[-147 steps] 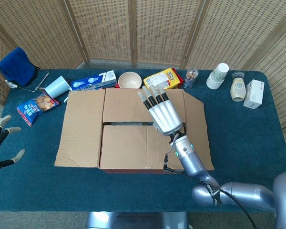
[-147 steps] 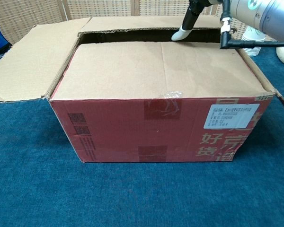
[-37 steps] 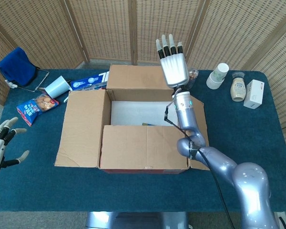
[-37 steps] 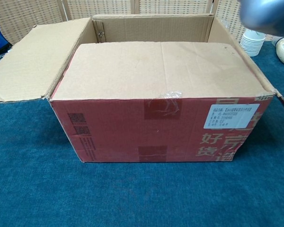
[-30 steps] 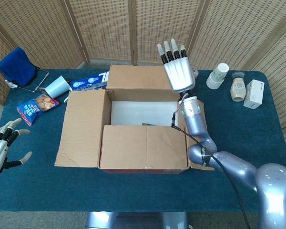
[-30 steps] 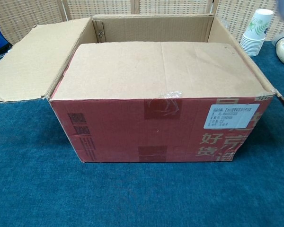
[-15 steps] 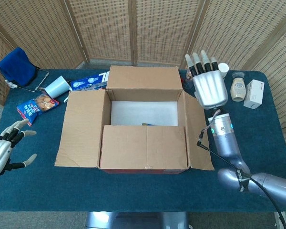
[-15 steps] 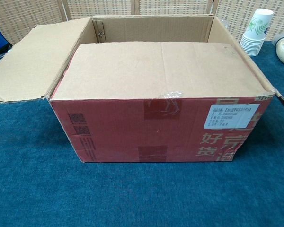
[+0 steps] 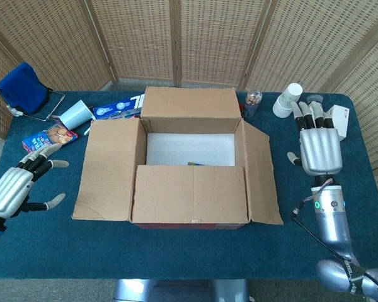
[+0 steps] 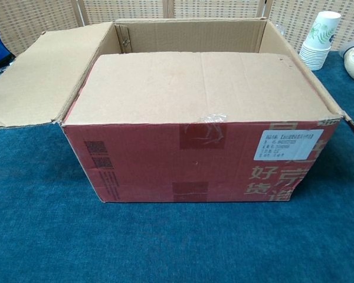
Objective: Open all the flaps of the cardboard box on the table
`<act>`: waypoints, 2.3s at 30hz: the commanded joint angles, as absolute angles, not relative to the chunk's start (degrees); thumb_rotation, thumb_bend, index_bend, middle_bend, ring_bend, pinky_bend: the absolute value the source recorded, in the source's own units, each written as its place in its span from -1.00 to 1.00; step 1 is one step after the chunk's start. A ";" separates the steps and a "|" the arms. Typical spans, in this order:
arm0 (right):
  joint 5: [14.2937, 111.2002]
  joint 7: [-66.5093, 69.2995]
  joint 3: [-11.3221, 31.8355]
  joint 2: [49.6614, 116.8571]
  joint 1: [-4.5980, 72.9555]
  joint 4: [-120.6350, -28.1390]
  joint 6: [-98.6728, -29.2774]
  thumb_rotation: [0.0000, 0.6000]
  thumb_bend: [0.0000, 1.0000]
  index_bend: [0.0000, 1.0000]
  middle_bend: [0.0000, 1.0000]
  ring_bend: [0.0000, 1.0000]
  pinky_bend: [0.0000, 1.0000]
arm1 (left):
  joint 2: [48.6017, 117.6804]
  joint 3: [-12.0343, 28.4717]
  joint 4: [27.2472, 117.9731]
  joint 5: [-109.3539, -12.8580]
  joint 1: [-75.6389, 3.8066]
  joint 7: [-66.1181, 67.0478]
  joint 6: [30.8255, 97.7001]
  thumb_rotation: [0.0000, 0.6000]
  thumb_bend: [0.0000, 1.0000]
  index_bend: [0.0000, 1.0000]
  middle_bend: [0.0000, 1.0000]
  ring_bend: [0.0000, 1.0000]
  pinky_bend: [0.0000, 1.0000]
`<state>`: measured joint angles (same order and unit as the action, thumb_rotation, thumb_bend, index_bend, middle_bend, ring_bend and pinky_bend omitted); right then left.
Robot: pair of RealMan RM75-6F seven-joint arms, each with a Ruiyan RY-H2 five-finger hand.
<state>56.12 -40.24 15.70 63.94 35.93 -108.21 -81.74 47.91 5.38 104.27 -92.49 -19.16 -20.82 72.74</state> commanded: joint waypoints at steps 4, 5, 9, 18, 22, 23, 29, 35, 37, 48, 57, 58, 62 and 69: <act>63.57 -37.80 10.71 62.84 30.29 -108.75 -86.48 1.00 -0.97 -1.00 -0.77 -0.84 -0.55 | 46.27 7.18 105.14 -91.85 -24.77 -24.78 66.27 0.79 -0.79 -0.49 -1.00 -0.89 -0.74; 64.19 -37.47 10.28 62.92 29.68 -108.66 -86.87 1.00 -0.98 -1.00 -0.77 -0.84 -0.55 | 46.16 7.28 105.17 -91.89 -25.42 -25.64 65.49 0.77 -0.79 -0.49 -1.00 -0.89 -0.74; 65.82 -36.05 8.71 62.81 27.01 -109.08 -88.35 1.00 -0.99 -1.00 -0.78 -0.87 -0.55 | 46.00 8.01 105.13 -91.50 -28.09 -27.45 62.53 0.76 -0.79 -0.49 -1.00 -0.89 -0.74; 65.72 -29.89 6.12 64.12 20.22 -107.83 -90.69 1.00 -0.99 -1.00 -0.88 -1.00 -0.77 | 48.73 10.96 102.85 -89.03 -37.22 -31.47 52.58 0.76 -0.79 -0.39 -0.85 -0.73 -0.58; 65.81 -28.85 4.74 64.59 17.95 -105.92 -90.74 1.00 -0.98 -1.00 -0.88 -1.00 -0.81 | 49.24 11.82 102.40 -87.16 -41.08 -35.62 47.14 0.76 -0.79 -0.40 -0.84 -0.72 -0.58; 66.06 -28.63 4.23 64.76 17.17 -105.22 -90.92 1.00 -0.98 -1.00 -0.89 -1.00 -0.82 | 49.74 12.16 102.44 -86.62 -42.26 -37.15 45.72 0.76 -0.79 -0.40 -0.84 -0.73 -0.58; 67.91 -25.90 3.16 65.94 14.54 -102.76 -91.14 1.00 -0.97 -1.00 -0.91 -1.00 -0.83 | 52.50 13.42 100.63 -84.95 -45.81 -39.55 43.08 0.71 -0.79 -0.40 -0.84 -0.76 -0.59; 67.35 -23.66 3.41 66.43 13.16 -101.33 -89.59 1.00 -0.96 -1.00 -0.91 -1.00 -0.83 | 54.17 14.60 99.91 -81.61 -48.61 -38.93 40.30 0.71 -0.79 -0.40 -0.84 -0.76 -0.59; 67.23 -23.00 3.64 66.48 12.86 -100.80 -89.28 1.00 -0.96 -1.00 -0.91 -1.00 -0.83 | 54.38 14.90 99.84 -80.52 -49.37 -38.62 39.33 0.70 -0.79 -0.40 -0.83 -0.76 -0.60; 67.59 -19.73 4.75 66.15 10.61 -98.81 -88.77 1.00 -0.96 -1.00 -0.91 -1.00 -0.84 | 53.83 16.93 100.15 -72.30 -53.95 -33.48 33.48 0.68 -0.79 -0.42 -0.72 -0.79 -0.63; 74.59 -15.39 4.29 65.64 9.77 -97.59 -89.46 1.00 -0.99 -0.85 -0.91 -1.00 -0.87 | 55.08 17.79 99.78 -64.51 -59.00 -28.25 28.47 0.65 -0.79 -0.45 -0.61 -0.77 -0.62; 76.12 -14.42 3.98 65.74 9.71 -96.64 -89.60 1.00 -1.00 -0.84 -0.91 -1.00 -0.87 | 55.36 17.67 99.56 -63.43 -59.58 -27.60 27.90 0.65 -0.79 -0.46 -0.61 -0.77 -0.61; 81.50 -12.87 2.94 66.40 9.38 -93.98 -91.04 1.00 -1.00 -0.82 -0.90 -1.00 -0.87 | 56.23 17.21 98.57 -59.04 -61.80 -25.32 26.19 0.66 -0.79 -0.46 -0.61 -0.77 -0.61; 85.84 -13.05 1.67 66.55 8.39 -93.56 -91.91 1.00 -1.00 -0.81 -0.88 -1.00 -0.87 | 58.03 15.26 95.80 -51.79 -66.54 -21.07 23.25 0.64 -0.79 -0.49 -0.61 -0.75 -0.55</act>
<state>85.69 -13.00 1.83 66.50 8.53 -93.66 -91.79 57.34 16.04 96.68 -53.22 -65.27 -22.32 24.10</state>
